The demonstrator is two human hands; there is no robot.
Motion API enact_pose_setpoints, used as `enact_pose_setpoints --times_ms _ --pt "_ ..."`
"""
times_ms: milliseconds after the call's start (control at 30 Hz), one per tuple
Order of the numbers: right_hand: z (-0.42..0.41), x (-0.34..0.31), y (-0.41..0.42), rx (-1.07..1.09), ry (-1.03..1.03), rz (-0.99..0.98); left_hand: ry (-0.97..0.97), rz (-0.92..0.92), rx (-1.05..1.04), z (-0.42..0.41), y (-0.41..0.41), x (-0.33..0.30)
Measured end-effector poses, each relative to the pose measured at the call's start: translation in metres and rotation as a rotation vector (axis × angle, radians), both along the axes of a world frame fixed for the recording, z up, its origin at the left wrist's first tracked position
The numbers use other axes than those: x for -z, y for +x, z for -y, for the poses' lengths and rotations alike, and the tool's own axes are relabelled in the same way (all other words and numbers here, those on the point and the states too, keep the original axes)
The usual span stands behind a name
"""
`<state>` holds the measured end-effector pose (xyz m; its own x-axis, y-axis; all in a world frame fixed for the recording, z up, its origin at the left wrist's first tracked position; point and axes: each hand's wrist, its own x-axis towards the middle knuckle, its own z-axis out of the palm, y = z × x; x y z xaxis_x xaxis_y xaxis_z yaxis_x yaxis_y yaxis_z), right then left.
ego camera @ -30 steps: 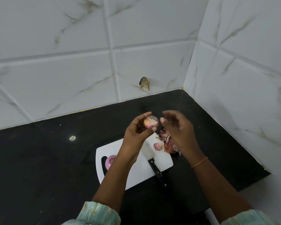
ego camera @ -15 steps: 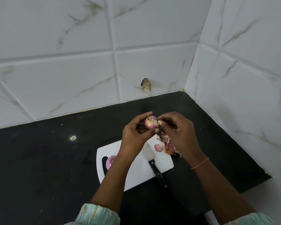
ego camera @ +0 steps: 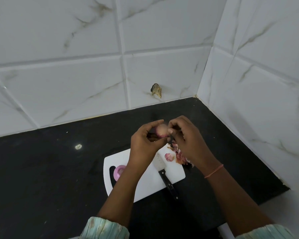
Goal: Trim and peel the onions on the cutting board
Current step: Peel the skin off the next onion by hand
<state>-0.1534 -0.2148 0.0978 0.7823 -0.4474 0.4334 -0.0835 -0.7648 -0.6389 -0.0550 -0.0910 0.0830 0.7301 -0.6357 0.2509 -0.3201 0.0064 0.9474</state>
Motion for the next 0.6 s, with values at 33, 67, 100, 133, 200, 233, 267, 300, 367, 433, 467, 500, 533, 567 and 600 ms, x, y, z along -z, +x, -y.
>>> enact_pose_setpoints --times_ms 33,67,100,133,200,233,267,300,367,433,467,500,533,567,600 --pt "-0.001 0.0 0.002 0.01 -0.021 -0.028 0.007 0.0 -0.003 0.0 0.0 0.0" --pt "-0.002 0.001 0.003 0.017 -0.036 -0.056 0.015 0.003 -0.009 0.0 0.001 0.001" --pt "-0.002 0.001 0.004 0.022 -0.047 -0.077 0.02 0.004 -0.011 0.0 0.001 0.001" --pt "-0.003 0.001 0.005 0.027 -0.059 -0.087 0.022 -0.001 -0.007 0.0 0.002 0.001" --pt "-0.004 -0.001 0.006 0.03 -0.082 -0.081 0.015 -0.033 0.012 -0.002 0.002 -0.001" --pt "-0.004 -0.002 0.006 0.024 -0.081 -0.069 0.008 -0.052 0.025 -0.003 0.002 -0.003" --pt "-0.004 -0.003 0.005 0.011 -0.071 -0.057 -0.001 -0.071 0.034 -0.004 0.003 -0.004" --pt "-0.003 -0.003 0.004 -0.005 -0.061 -0.048 -0.012 -0.093 0.036 -0.005 0.003 -0.005" --pt "-0.003 -0.003 0.002 -0.031 -0.039 -0.036 -0.042 -0.133 0.026 -0.007 0.004 -0.008" --pt "-0.002 -0.001 0.0 -0.024 0.008 -0.017 -0.064 -0.148 0.016 -0.008 0.004 -0.01" --pt "-0.002 0.0 0.0 -0.003 0.042 0.0 -0.068 -0.15 0.014 -0.008 0.004 -0.011" --pt "-0.002 0.0 -0.001 0.021 0.076 0.022 -0.072 -0.154 0.012 -0.008 0.004 -0.012" --pt "-0.002 0.0 -0.001 0.042 0.111 0.051 -0.073 -0.159 0.011 -0.008 0.004 -0.012" --pt "-0.003 -0.001 -0.002 0.054 0.15 0.086 -0.071 -0.166 0.008 -0.008 0.004 -0.011" --pt "-0.004 -0.002 -0.002 0.058 0.19 0.124 -0.07 -0.175 0.006 -0.008 0.004 -0.011"
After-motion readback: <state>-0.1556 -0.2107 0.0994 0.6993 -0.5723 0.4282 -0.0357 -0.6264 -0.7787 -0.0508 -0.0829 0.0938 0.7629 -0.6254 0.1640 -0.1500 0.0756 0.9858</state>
